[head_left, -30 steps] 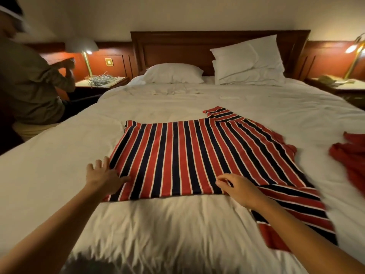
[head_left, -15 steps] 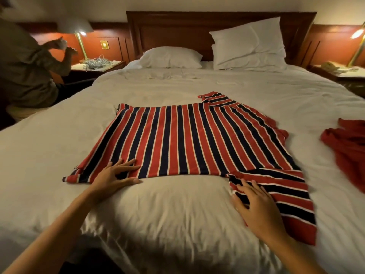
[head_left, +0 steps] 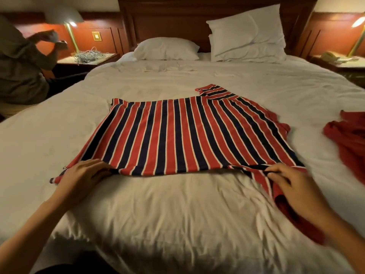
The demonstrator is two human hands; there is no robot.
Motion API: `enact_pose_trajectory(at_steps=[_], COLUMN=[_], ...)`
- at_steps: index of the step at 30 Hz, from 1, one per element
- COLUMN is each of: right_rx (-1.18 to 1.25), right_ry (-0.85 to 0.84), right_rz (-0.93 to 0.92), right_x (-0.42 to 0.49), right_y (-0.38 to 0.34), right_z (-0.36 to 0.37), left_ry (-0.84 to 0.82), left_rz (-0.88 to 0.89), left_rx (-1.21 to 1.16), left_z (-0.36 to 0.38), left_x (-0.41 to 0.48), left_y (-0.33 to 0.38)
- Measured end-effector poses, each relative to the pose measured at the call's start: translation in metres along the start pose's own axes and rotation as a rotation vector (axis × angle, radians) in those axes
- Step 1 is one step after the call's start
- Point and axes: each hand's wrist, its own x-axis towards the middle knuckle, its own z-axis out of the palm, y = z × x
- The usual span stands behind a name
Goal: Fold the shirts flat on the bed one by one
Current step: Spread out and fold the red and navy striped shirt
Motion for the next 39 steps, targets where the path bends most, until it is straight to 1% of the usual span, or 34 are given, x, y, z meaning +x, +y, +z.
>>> enact_pose_trajectory(at_steps=[1, 2, 4, 5, 6, 7, 8, 10, 11, 12, 14, 17, 18, 19, 21, 23, 26, 29, 33, 35, 37, 39], right_rx=[0.02, 0.027, -0.037, -0.108, -0.187, -0.252, -0.279, -0.263, -0.301, -0.374, -0.465, -0.482, -0.489, -0.504, -0.543, -0.554, -0.58, -0.498, -0.467, -0.44, -0.398, -0.46], right_ry=[-0.08, -0.199, -0.445, -0.52, -0.546, -0.524, -0.451, -0.221, -0.127, -0.083, -0.085, -0.087, -0.069, -0.04, 0.031, 0.1, 0.158, 0.173, 0.059, -0.073, -0.258, -0.43], right_rz=[0.016, 0.037, 0.046, 0.022, -0.005, -0.035, -0.053, -0.066, -0.053, -0.016, 0.101, 0.247, 0.314, 0.381, 0.464, 0.473, 0.363, 0.24, 0.203, 0.192, 0.179, 0.156], right_x=[0.015, 0.032, 0.077, 0.105, 0.136, 0.167, 0.197, 0.25, 0.268, 0.276, 0.28, 0.258, 0.248, 0.236, 0.217, 0.205, 0.202, 0.205, 0.213, 0.217, 0.217, 0.212], right_y=[0.003, 0.004, 0.003, 0.001, -0.003, -0.009, -0.016, -0.026, -0.029, -0.029, -0.015, 0.025, 0.041, 0.058, 0.084, 0.099, 0.105, 0.103, 0.097, 0.091, 0.083, 0.074], right_z=[-0.011, -0.022, -0.036, -0.038, -0.036, -0.03, -0.023, -0.003, 0.008, 0.02, 0.045, 0.071, 0.075, 0.077, 0.076, 0.075, 0.077, 0.074, 0.049, 0.028, -0.004, -0.037], left_ry=[0.019, 0.018, -0.032, -0.064, -0.105, -0.148, -0.181, -0.189, -0.196, -0.212, -0.28, -0.485, -0.544, -0.567, -0.495, -0.399, -0.362, -0.345, -0.213, -0.195, -0.255, -0.379], left_rz=[-0.009, -0.035, -0.122, -0.166, -0.202, -0.215, -0.203, -0.153, -0.177, -0.261, -0.485, -0.779, -0.834, -0.855, -0.851, -0.88, -0.929, -0.877, -0.843, -0.848, -0.853, -0.835], left_rx=[0.03, 0.056, 0.07, 0.062, 0.068, 0.085, 0.129, 0.247, 0.317, 0.371, 0.37, 0.131, 0.075, 0.073, 0.17, 0.211, 0.198, 0.22, 0.084, 0.026, -0.015, 0.035], left_z=[-0.004, -0.008, -0.016, -0.02, -0.024, -0.026, -0.027, -0.027, -0.024, -0.021, -0.007, 0.021, 0.03, 0.039, 0.049, 0.053, 0.055, 0.055, 0.052, 0.038, 0.019, -0.004], left_x=[0.002, 0.006, 0.024, 0.039, 0.057, 0.078, 0.1, 0.143, 0.161, 0.174, 0.192, 0.191, 0.183, 0.175, 0.163, 0.158, 0.155, 0.153, 0.154, 0.156, 0.159, 0.164], left_y=[-0.01, -0.02, -0.041, -0.05, -0.057, -0.064, -0.069, -0.076, -0.078, -0.078, -0.081, -0.08, -0.079, -0.078, -0.079, -0.078, -0.072, -0.061, -0.061, -0.067, -0.073, -0.075])
